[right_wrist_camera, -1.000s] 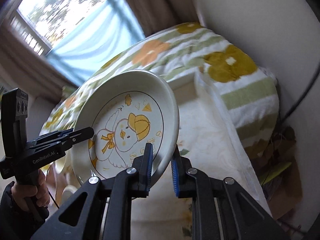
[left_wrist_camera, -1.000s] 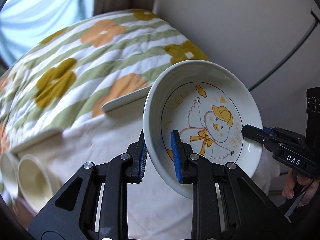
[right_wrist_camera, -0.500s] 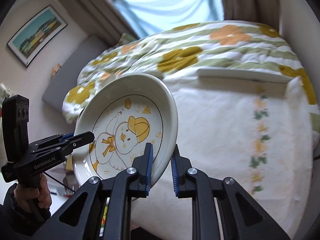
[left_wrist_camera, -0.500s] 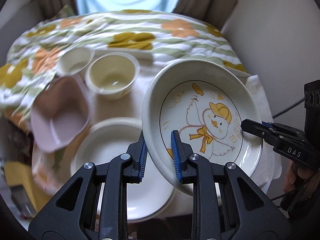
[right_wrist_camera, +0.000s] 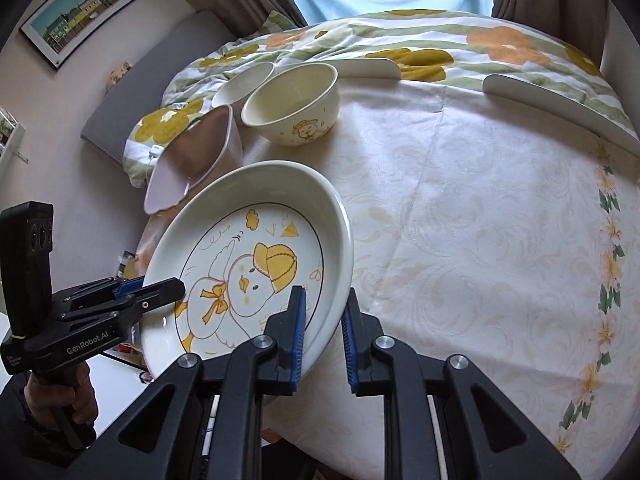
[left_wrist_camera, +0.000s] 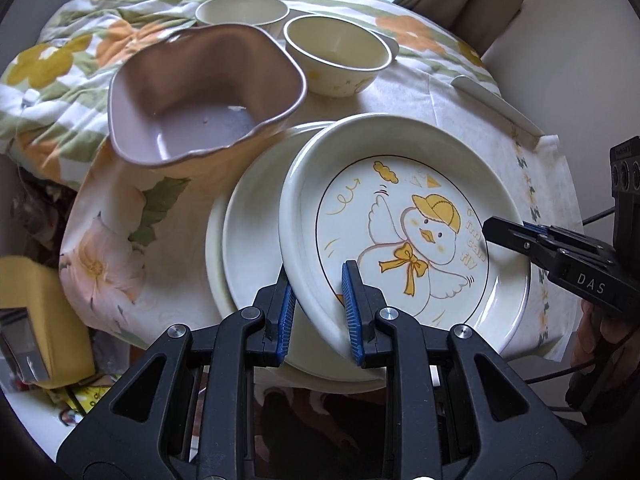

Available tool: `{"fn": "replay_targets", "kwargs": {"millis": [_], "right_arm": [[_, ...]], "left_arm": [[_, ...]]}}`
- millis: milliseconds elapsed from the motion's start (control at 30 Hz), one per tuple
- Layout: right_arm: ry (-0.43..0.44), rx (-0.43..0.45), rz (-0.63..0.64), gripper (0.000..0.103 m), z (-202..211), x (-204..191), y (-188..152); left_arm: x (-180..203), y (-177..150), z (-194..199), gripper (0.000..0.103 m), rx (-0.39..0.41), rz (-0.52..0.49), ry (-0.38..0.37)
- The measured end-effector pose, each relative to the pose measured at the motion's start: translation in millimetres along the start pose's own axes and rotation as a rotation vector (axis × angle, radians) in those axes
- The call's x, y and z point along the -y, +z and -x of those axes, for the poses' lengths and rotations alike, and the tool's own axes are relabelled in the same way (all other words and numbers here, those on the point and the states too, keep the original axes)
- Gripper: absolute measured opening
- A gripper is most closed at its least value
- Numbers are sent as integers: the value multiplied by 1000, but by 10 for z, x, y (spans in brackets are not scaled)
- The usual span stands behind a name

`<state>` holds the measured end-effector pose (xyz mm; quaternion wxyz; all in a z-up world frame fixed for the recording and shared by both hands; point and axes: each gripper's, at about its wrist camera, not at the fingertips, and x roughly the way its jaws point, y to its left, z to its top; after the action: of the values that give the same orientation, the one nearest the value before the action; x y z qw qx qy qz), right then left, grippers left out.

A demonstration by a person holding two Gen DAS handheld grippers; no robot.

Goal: Organize plates and bowls

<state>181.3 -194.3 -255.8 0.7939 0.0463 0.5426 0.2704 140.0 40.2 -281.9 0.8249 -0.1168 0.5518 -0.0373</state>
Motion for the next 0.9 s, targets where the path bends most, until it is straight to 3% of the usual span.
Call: {"fn": "replay_targets", "kwargs": {"millis": [233, 600, 900], "right_arm": [[-47, 8, 22, 16, -61, -92, 14], [-83, 3, 45, 16, -110, -150, 0], [-96, 0, 86, 16, -152, -228, 0]], "left_arm": [[-31, 35, -79, 20, 3, -33, -4], [25, -35, -197, 21, -3, -104, 81], [147, -21, -172, 21, 16, -186, 235]]}}
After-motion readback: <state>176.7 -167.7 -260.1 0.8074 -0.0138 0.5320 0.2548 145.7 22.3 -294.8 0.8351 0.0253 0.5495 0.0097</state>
